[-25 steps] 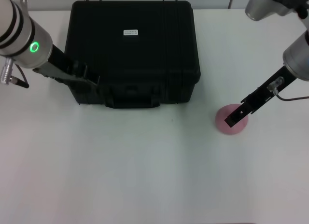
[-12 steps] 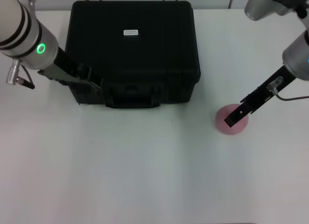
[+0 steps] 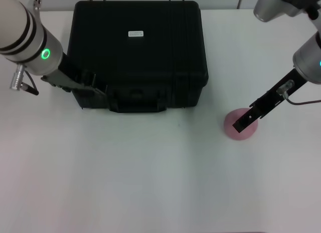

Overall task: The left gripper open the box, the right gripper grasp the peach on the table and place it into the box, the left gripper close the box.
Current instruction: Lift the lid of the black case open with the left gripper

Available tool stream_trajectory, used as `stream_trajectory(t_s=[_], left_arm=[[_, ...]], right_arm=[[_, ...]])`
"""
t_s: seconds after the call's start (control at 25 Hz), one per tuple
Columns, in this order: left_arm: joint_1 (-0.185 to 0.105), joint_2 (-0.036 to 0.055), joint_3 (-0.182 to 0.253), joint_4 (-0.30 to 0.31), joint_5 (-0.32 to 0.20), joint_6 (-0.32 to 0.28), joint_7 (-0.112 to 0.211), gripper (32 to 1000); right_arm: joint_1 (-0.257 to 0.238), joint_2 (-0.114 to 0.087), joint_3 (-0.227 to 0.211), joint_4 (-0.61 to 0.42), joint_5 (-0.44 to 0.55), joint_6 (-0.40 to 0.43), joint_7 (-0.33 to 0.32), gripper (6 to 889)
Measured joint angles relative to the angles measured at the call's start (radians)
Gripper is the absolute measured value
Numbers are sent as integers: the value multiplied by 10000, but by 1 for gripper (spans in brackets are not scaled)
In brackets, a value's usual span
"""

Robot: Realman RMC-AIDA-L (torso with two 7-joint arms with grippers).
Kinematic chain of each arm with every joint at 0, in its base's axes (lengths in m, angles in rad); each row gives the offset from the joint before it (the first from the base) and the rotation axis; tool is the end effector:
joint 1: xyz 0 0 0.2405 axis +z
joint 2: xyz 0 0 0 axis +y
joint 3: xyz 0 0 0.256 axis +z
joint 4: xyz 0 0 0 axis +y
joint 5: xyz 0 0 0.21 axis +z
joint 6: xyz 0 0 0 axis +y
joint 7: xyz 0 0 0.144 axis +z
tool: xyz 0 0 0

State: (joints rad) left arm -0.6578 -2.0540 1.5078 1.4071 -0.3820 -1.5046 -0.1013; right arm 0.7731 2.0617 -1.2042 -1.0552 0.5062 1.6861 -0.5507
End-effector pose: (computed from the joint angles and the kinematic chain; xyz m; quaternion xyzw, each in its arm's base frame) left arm -0.1605 0.3740 0.0073 -0.7862 -0.5132 0.1438 0.3128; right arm 0.1947 0.3637 0.0001 -0.8748 0.4257 -0.2099 0.0968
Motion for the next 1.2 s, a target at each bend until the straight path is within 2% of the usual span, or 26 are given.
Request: stream_trajectory(t_s=[0.52, 1.12, 1.2], left_arm=[[-123, 0, 21, -314, -9, 58, 94, 834], [-134, 0, 31, -266, 38, -8, 82, 825], [-137, 0, 31, -259, 39, -27, 97, 771]], right_arm=[[1, 0, 0, 14, 0, -80, -1, 829], [1, 0, 0, 14, 0, -79, 0, 829], [1, 0, 0, 14, 0, -79, -1, 829]])
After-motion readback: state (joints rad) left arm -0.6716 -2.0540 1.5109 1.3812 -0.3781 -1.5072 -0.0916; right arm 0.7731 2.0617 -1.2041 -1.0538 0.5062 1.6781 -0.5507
